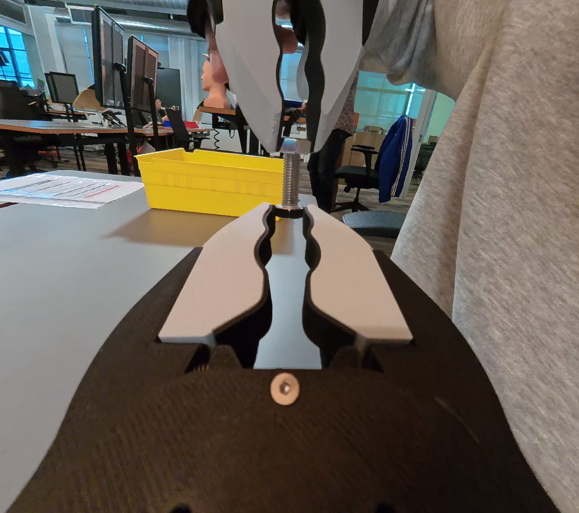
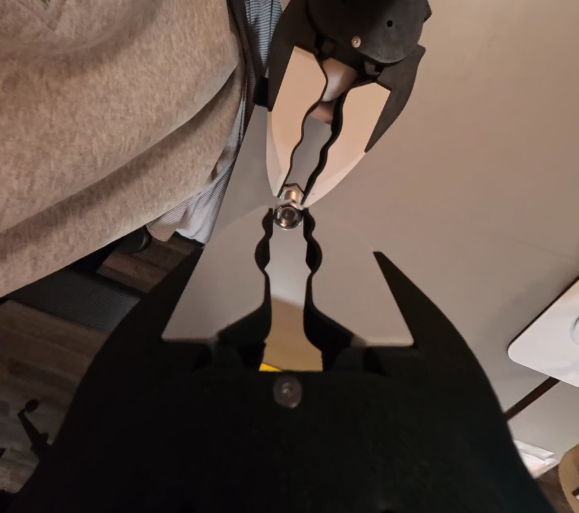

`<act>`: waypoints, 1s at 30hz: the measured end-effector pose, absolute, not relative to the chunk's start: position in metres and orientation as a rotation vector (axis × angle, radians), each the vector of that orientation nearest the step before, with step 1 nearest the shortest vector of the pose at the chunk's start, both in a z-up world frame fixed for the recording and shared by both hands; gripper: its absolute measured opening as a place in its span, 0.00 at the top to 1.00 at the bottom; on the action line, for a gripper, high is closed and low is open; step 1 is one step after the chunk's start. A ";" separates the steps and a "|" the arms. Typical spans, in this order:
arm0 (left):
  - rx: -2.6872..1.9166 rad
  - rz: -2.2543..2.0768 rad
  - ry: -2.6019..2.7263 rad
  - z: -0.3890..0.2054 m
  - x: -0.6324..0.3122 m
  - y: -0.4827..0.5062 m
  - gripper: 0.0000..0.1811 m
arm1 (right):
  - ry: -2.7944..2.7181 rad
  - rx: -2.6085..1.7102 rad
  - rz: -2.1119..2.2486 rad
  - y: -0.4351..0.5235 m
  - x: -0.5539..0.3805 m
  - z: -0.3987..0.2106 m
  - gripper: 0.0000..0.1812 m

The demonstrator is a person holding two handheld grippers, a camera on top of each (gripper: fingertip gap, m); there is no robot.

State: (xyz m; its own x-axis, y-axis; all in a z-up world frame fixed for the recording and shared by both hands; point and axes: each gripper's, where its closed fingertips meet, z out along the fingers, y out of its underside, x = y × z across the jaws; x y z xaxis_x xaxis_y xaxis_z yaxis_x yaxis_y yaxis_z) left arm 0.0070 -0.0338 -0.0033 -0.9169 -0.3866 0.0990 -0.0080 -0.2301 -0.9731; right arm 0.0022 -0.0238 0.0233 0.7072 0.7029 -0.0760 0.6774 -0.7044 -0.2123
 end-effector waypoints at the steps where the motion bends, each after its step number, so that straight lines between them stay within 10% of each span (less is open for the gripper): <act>1: -0.471 -2.236 1.773 -0.003 0.007 -0.034 0.91 | -1.130 -2.752 0.225 -0.025 0.002 0.022 0.90; 30: -0.527 -2.263 1.713 0.001 0.012 -0.026 0.91 | -0.883 -2.787 0.276 -0.017 0.012 0.028 0.85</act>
State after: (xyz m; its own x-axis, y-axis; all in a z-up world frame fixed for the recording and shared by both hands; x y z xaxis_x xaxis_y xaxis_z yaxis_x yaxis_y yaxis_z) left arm 0.0123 -0.0260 0.0008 -0.9021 -0.4109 0.1320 -0.0157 -0.2745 -0.9615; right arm 0.0124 -0.0166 0.0282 0.8034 0.5841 -0.1153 0.5459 -0.8000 -0.2492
